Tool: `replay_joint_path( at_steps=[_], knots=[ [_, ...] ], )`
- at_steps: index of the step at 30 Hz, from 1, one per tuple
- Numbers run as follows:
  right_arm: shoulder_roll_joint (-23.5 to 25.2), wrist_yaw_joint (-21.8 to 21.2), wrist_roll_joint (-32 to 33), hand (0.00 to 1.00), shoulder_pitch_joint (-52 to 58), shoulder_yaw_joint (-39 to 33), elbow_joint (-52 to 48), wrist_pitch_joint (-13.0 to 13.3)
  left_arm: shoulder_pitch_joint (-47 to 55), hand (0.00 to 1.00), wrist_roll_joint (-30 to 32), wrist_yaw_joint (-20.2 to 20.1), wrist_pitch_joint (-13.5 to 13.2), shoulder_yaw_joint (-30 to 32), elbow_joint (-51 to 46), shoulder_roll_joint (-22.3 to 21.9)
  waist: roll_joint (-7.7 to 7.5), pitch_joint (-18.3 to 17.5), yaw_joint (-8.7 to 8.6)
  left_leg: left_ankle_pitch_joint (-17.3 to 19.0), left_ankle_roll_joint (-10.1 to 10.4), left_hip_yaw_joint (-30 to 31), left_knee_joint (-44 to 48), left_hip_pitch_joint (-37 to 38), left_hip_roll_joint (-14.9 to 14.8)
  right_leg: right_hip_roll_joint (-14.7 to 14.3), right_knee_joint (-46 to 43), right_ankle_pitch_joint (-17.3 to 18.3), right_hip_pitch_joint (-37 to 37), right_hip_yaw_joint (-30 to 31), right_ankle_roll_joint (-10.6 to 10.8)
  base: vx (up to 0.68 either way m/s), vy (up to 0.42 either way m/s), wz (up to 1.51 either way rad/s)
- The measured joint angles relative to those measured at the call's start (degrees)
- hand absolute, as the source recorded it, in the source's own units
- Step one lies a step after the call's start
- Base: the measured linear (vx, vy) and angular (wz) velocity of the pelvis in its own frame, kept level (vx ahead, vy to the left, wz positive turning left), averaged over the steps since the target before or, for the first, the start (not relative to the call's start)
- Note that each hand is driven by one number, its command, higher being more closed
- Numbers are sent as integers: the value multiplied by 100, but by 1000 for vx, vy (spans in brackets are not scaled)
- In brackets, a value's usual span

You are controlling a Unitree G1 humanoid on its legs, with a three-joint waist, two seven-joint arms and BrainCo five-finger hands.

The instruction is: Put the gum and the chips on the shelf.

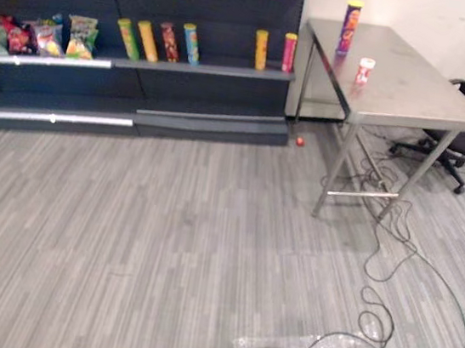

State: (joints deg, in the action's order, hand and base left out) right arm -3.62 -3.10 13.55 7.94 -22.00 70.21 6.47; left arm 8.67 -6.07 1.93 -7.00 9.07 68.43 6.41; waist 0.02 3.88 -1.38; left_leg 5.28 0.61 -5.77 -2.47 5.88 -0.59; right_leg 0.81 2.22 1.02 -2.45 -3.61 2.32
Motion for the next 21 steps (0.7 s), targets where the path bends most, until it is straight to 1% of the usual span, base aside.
replay_joint_path(
  at_steps=[4,10,17,21],
  knots=[
    [1,-3,-1,0,-90,-5,21,5,-14,0,-4,3,-2,-8,2,-5,11,38,-2,20,32,-16,-50,88,1,3,80,-31,-103,-28,52,29,5,-1],
    [1,-3,-7,0,-117,2,16,11,-21,0,-48,-13,-25,-19,1,-5,15,111,1,25,39,-92,-54,111,-4,0,82,-30,-102,-1,54,-33,-15,-5],
    [-6,-7,45,0,-100,33,-3,13,-16,0,-49,-13,-32,-37,9,-9,24,117,0,-22,33,-187,-148,130,-19,-22,151,-40,-78,43,63,-59,-26,-5],
    [-7,-80,54,0,-97,30,-2,12,-27,0,-56,-24,-35,-18,83,-8,22,115,2,-26,31,-227,-158,136,-34,-41,195,-59,-84,67,46,12,-16,-3]
  ],
)
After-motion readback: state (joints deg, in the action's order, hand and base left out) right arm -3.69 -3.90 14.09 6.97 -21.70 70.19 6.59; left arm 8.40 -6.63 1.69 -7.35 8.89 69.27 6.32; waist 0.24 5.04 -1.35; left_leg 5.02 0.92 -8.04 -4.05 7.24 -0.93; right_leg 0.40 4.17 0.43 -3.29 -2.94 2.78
